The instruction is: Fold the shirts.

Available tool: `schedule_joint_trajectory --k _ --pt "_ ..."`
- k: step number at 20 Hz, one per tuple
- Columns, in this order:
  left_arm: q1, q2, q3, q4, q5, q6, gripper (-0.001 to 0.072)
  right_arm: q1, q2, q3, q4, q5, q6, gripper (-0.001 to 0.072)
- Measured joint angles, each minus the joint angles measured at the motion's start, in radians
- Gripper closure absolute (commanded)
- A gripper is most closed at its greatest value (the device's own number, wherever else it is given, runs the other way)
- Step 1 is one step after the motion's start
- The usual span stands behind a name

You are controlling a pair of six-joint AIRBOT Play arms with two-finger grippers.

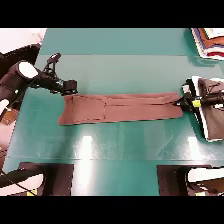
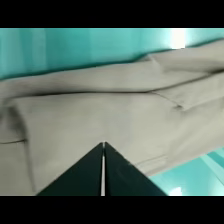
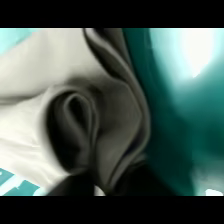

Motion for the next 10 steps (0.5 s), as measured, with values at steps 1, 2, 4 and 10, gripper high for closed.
schedule_joint_trajectory --k 1,2,4,10 --pt "-0.019 -0.004 -0.001 -0.002 0.014 0.000 0.0683 0.011 0.005 0.002 0.004 -0.007 -0.012 0.0698" --pt "-0.046 -0.013 -0.002 -0.008 0.034 0.000 0.0683 0.020 0.016 0.002 0.005 -0.011 -0.023 0.0698" --pt "-0.106 -0.045 0.010 -0.012 0.074 0.000 0.0683 0.035 0.060 0.004 0.015 -0.014 -0.035 0.0699" --pt "-0.298 -0.278 0.179 -0.035 0.140 0.000 0.0682 0.127 0.245 0.102 0.094 0.006 -0.017 0.0699"
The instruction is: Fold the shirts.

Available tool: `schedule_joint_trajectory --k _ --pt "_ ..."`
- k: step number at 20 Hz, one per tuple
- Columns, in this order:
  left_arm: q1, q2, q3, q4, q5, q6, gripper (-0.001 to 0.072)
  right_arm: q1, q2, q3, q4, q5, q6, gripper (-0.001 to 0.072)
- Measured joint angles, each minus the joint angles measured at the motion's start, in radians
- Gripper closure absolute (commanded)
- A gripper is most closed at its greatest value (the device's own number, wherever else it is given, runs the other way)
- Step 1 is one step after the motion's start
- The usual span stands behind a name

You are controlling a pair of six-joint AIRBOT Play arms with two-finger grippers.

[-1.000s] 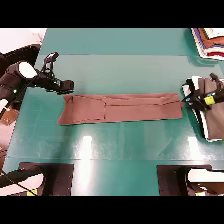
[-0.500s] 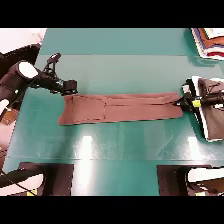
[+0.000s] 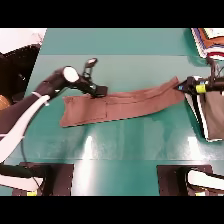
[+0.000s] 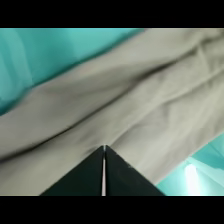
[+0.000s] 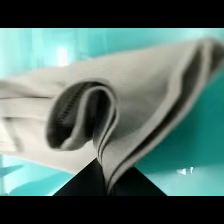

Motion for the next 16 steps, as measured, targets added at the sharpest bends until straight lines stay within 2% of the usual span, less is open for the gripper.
schedule_joint_trajectory --k 7,13,16 --pt "-0.114 -0.216 0.171 -0.072 0.018 0.019 0.0683 0.241 0.059 0.260 0.025 0.020 0.122 0.0699" --pt "-0.134 -0.262 0.201 -0.100 0.034 0.023 0.0682 0.424 -0.013 0.403 0.061 0.002 0.167 0.0699" --pt "-0.091 -0.241 0.203 -0.096 0.005 0.024 0.0683 0.486 -0.048 0.447 0.099 -0.024 0.171 0.0699"
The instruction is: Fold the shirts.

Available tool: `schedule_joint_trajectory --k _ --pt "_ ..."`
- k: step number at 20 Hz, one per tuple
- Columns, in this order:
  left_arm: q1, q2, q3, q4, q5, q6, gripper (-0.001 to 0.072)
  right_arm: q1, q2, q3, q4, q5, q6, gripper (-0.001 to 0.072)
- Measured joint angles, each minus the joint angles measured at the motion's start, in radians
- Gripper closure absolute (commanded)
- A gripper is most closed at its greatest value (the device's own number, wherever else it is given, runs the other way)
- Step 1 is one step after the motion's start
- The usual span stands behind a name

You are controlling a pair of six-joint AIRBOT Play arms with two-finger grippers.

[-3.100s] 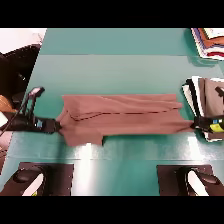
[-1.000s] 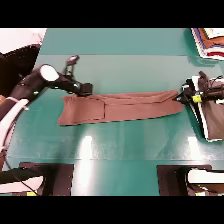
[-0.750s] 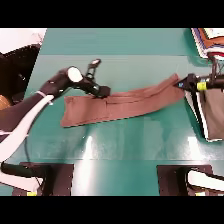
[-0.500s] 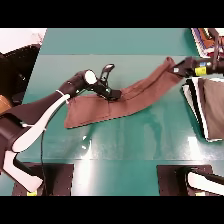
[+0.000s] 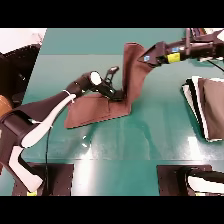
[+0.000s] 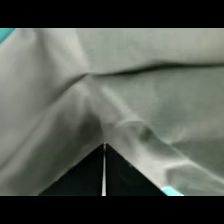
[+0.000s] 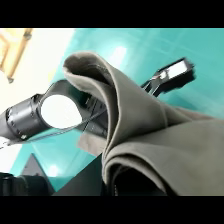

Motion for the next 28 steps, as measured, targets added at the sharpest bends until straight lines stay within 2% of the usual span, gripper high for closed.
schedule_joint_trajectory --k 7,8,9,10,11,12,14,17,21,23,25,28 --pt "0.299 0.288 0.002 0.173 -0.119 0.002 0.0682 0.300 -0.136 0.089 0.029 -0.148 -0.029 0.0694" --pt "0.347 0.335 0.002 0.204 -0.129 0.002 0.0682 0.357 -0.173 0.113 0.029 -0.185 -0.036 0.0654" --pt "0.398 0.383 0.002 0.233 -0.135 0.002 0.0682 0.409 -0.210 0.140 0.029 -0.215 -0.044 0.0445" --pt "0.444 0.424 0.002 0.257 -0.142 0.002 0.0682 0.459 -0.251 0.172 0.029 -0.237 -0.053 0.0171" --pt "0.488 0.463 0.002 0.275 -0.149 0.002 0.0681 0.499 -0.288 0.205 0.029 -0.249 -0.061 0.0112" --pt "0.528 0.497 0.002 0.287 -0.154 0.002 0.0682 0.532 -0.327 0.241 0.029 -0.246 -0.069 0.0121" --pt "0.587 0.542 0.002 0.303 -0.167 0.002 0.0681 0.562 -0.383 0.301 0.013 -0.197 -0.070 0.0282" --pt "0.638 0.576 0.002 0.319 -0.193 0.002 0.0682 0.548 -0.401 0.307 -0.055 -0.087 -0.055 0.0283" --pt "0.658 0.591 0.002 0.327 -0.218 0.002 0.0682 0.441 -0.311 0.136 -0.193 -0.021 -0.035 0.0283" --pt "0.661 0.594 0.002 0.327 -0.228 0.002 0.0682 0.360 -0.250 0.004 -0.257 -0.035 -0.015 0.0244" --pt "0.664 0.596 0.002 0.327 -0.235 0.002 0.0681 0.270 -0.200 -0.126 -0.288 -0.072 0.005 0.0074" --pt "0.665 0.597 0.002 0.325 -0.242 0.002 0.0681 0.144 -0.182 -0.276 -0.275 -0.131 0.030 0.0076"
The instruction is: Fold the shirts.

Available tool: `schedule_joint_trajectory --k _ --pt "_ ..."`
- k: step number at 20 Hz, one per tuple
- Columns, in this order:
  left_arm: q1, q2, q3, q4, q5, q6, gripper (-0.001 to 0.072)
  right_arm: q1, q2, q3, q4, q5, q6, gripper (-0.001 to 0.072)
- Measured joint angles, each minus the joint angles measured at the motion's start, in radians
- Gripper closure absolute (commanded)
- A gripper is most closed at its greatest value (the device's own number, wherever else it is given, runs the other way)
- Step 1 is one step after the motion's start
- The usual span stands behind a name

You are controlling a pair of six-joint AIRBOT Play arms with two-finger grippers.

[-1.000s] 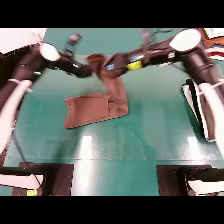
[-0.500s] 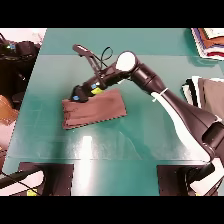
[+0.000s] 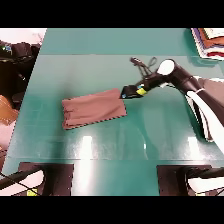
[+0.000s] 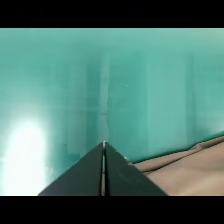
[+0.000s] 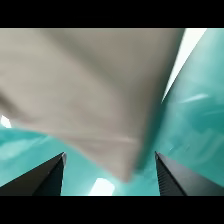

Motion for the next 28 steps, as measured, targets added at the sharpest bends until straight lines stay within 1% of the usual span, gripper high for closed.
schedule_joint_trajectory --k 1,4,7,8,9,10,12,13,18,22,24,28 --pt "0.000 0.000 0.000 -0.001 0.000 0.000 0.0682 -0.029 -0.010 -0.030 0.031 -0.013 -0.006 0.0077" --pt "0.000 -0.001 -0.003 -0.008 -0.003 0.000 0.0681 -0.073 -0.071 -0.079 0.168 -0.035 -0.073 0.0078" --pt "0.000 -0.006 -0.006 -0.020 -0.004 0.000 0.0681 -0.056 -0.159 -0.058 0.272 -0.039 -0.116 0.0082" --pt "0.000 -0.008 -0.006 -0.023 -0.004 0.000 0.0681 -0.040 -0.192 -0.032 0.300 -0.029 -0.126 0.0090" --pt "0.000 -0.010 -0.006 -0.026 -0.004 0.000 0.0681 -0.022 -0.221 -0.005 0.320 -0.017 -0.131 0.0133" --pt "0.000 -0.010 -0.007 -0.030 -0.005 0.000 0.0681 -0.002 -0.253 0.028 0.333 -0.006 -0.136 0.0265" --pt "0.000 -0.011 -0.007 -0.045 -0.006 0.000 0.0682 0.035 -0.307 0.091 0.332 0.007 -0.142 0.0577" --pt "0.000 -0.012 -0.007 -0.054 -0.006 0.000 0.0682 0.053 -0.329 0.123 0.334 0.016 -0.145 0.0700" --pt "-0.004 -0.012 -0.007 -0.097 -0.016 0.001 0.0683 0.077 -0.365 0.238 0.348 0.034 -0.153 0.0697" --pt "-0.071 -0.012 -0.007 -0.098 -0.037 0.030 0.0683 -0.006 -0.301 0.271 0.328 0.029 -0.151 0.0697" --pt "-0.126 -0.012 -0.007 -0.098 -0.038 0.040 0.0682 -0.084 -0.241 0.277 0.274 0.019 -0.123 0.0697" --pt "-0.237 -0.012 -0.007 -0.098 -0.024 0.062 0.0682 -0.303 -0.095 0.282 0.112 -0.006 -0.019 0.0697"
